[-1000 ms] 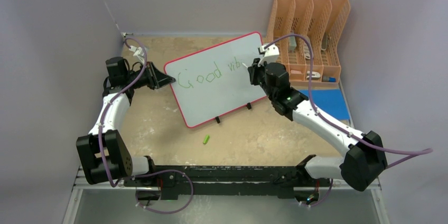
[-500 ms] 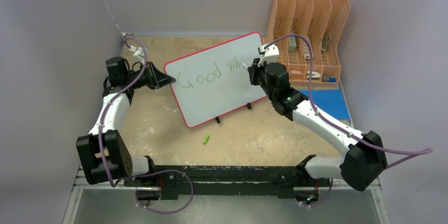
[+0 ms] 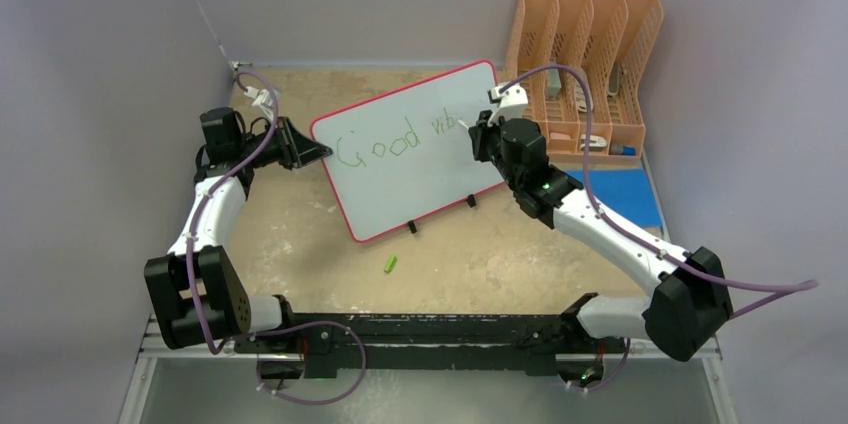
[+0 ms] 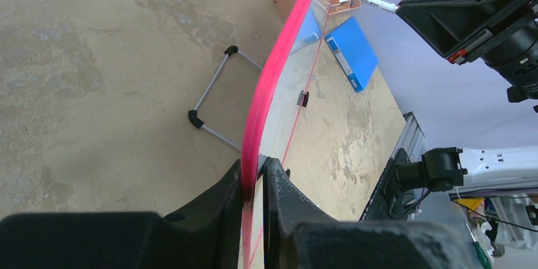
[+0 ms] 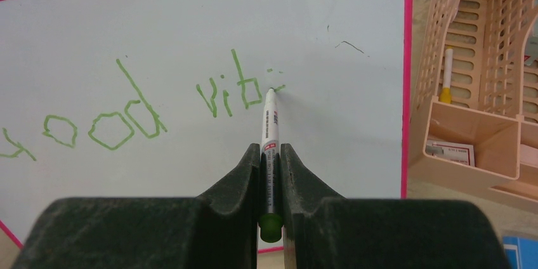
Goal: Write a sentence on the whiteboard
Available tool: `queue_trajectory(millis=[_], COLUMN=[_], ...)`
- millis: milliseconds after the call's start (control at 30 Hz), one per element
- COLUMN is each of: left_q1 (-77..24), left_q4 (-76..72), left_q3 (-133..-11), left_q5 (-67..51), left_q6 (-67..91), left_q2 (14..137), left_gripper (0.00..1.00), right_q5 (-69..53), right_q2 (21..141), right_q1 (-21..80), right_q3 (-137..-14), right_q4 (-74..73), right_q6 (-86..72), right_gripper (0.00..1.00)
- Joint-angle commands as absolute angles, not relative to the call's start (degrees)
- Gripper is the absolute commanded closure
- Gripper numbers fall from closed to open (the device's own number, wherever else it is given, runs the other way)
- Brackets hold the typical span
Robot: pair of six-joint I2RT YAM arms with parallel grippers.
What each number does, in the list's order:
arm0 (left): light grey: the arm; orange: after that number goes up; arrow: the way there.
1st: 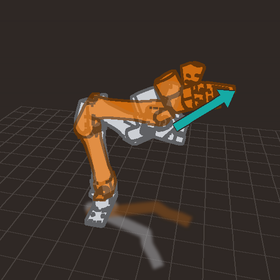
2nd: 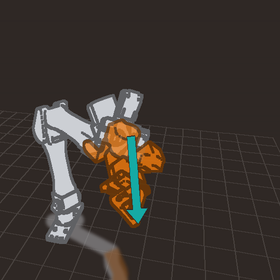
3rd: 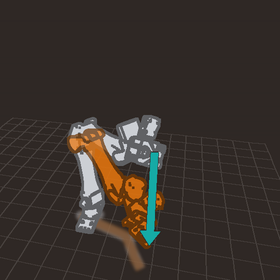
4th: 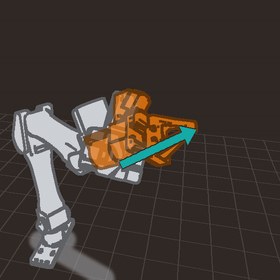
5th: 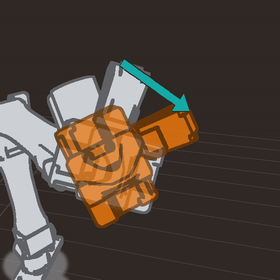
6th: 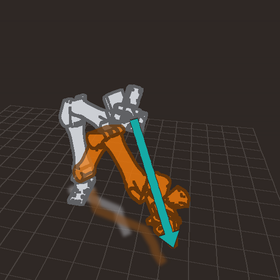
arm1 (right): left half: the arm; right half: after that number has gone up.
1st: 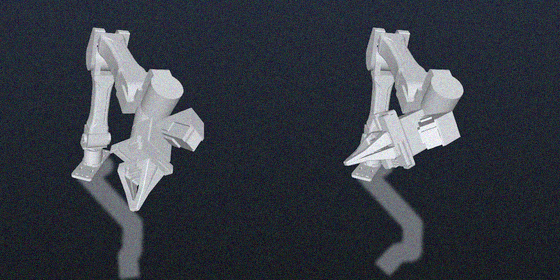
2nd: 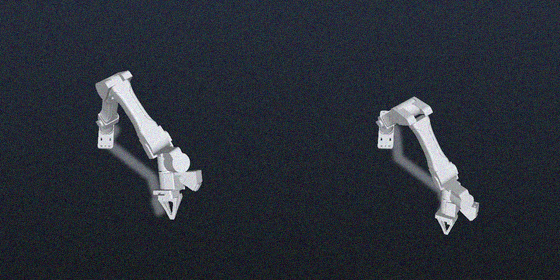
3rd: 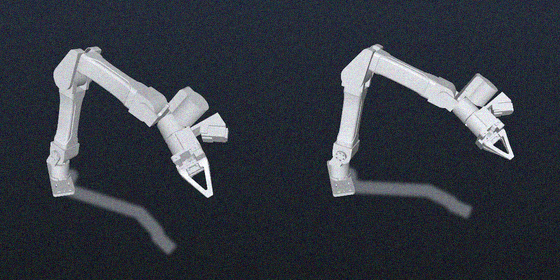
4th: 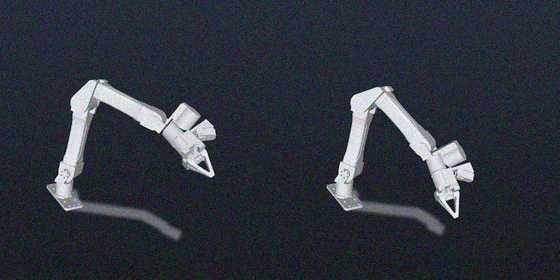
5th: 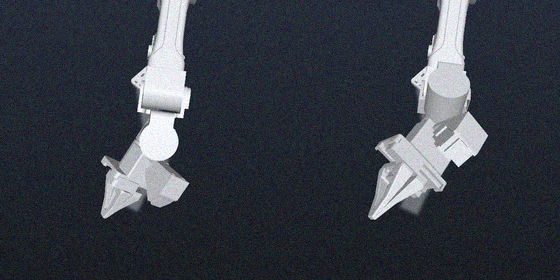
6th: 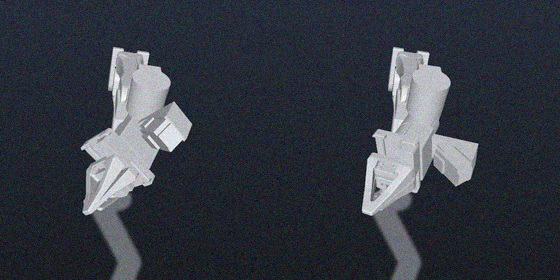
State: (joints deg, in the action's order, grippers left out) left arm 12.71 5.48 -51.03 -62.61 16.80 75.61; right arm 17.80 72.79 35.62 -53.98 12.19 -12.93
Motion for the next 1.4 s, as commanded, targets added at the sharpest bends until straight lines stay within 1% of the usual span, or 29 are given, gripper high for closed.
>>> queue_trajectory(millis=[0,1000,1367], left_q1=[11.9,11.9,11.9], left_q4=[6.9,7.1,7.0], left_q3=[-51.8,-51.8,-51.8], left_q5=[-59.8,-59.6,-59.6], left_q6=[15.0,14.9,14.9], left_q2=[75.3,75.1,75.1], left_gripper=[1.00,1.00,1.00], right_q5=[17.5,21.1,20.2], right_q2=[72.9,74.3,74.5], right_q1=[35.4,34.4,33.9], right_q3=[-54.5,-55.5,-56.4], right_q4=[12.5,12.7,13.2], right_q6=[-13.5,-13.8,-13.7], right_gripper=[1.00,1.00,1.00])
